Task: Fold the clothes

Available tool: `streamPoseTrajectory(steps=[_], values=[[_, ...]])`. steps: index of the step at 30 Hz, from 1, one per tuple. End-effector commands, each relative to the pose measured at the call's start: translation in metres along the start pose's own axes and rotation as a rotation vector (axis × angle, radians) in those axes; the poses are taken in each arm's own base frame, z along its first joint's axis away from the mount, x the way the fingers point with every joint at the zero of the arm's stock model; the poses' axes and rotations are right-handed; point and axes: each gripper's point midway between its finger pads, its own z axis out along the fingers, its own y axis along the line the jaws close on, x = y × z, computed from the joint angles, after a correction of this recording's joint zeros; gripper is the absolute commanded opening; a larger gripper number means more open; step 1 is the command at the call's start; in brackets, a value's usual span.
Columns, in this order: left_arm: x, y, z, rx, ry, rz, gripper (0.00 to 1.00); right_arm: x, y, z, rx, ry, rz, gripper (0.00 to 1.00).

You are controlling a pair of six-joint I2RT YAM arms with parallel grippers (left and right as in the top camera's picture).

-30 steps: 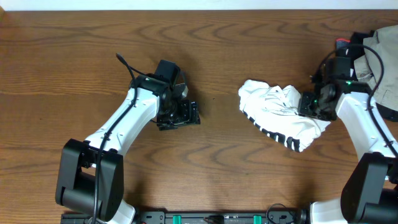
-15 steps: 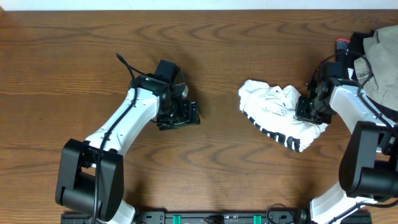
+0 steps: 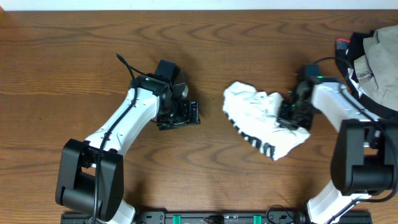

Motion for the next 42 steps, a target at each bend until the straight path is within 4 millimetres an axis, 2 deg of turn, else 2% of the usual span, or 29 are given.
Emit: streamPoseTrajectory(steps=[1, 7, 12, 18, 21, 22, 24, 25, 26, 29, 31, 34, 39, 42], values=[[0.0, 0.004, -0.001, -0.012, -0.004, 0.003, 0.79, 0.035, 0.032, 0.023, -0.01, 0.107, 0.159, 0.01], [0.0, 0.004, -0.001, -0.012, -0.003, -0.002, 0.79, 0.067, 0.092, 0.032, -0.072, 0.142, 0.236, 0.01], [0.001, 0.004, -0.001, -0.015, 0.002, -0.004, 0.79, 0.07, 0.111, 0.032, -0.075, 0.071, 0.182, 0.01], [-0.001, 0.007, -0.003, -0.013, -0.004, -0.086, 0.8, 0.063, 0.115, 0.007, -0.091, -0.039, 0.089, 0.03], [-0.001, 0.008, -0.003, -0.013, -0.004, -0.141, 0.79, 0.05, 0.121, -0.021, -0.131, -0.141, -0.083, 0.18], [0.0, 0.008, -0.003, -0.014, -0.002, -0.158, 0.8, 0.046, 0.125, -0.033, -0.153, -0.177, -0.148, 0.29], [0.001, 0.007, -0.002, -0.014, 0.001, -0.175, 0.79, 0.038, 0.133, -0.057, -0.192, -0.247, -0.255, 0.69], [0.001, 0.006, -0.002, -0.014, 0.002, -0.18, 0.79, 0.034, 0.136, -0.069, -0.208, -0.282, -0.294, 0.79], [0.002, 0.005, -0.001, -0.015, 0.003, -0.184, 0.79, 0.029, 0.138, -0.081, -0.223, -0.313, -0.325, 0.81], [0.005, 0.001, 0.001, -0.015, 0.01, -0.204, 0.79, 0.022, 0.147, -0.101, -0.278, -0.353, -0.434, 0.81], [0.008, -0.003, 0.002, -0.015, 0.017, -0.205, 0.79, 0.02, 0.149, -0.1, -0.289, -0.348, -0.481, 0.8], [0.012, -0.011, 0.006, -0.017, 0.024, -0.188, 0.79, 0.018, 0.146, -0.085, -0.263, -0.316, -0.522, 0.78], [0.013, -0.015, 0.008, -0.018, 0.022, -0.207, 0.79, 0.028, 0.159, -0.058, -0.334, -0.207, -0.638, 0.72], [0.011, -0.014, 0.007, -0.014, 0.015, -0.228, 0.79, 0.032, 0.16, -0.038, -0.347, -0.137, -0.629, 0.61]])
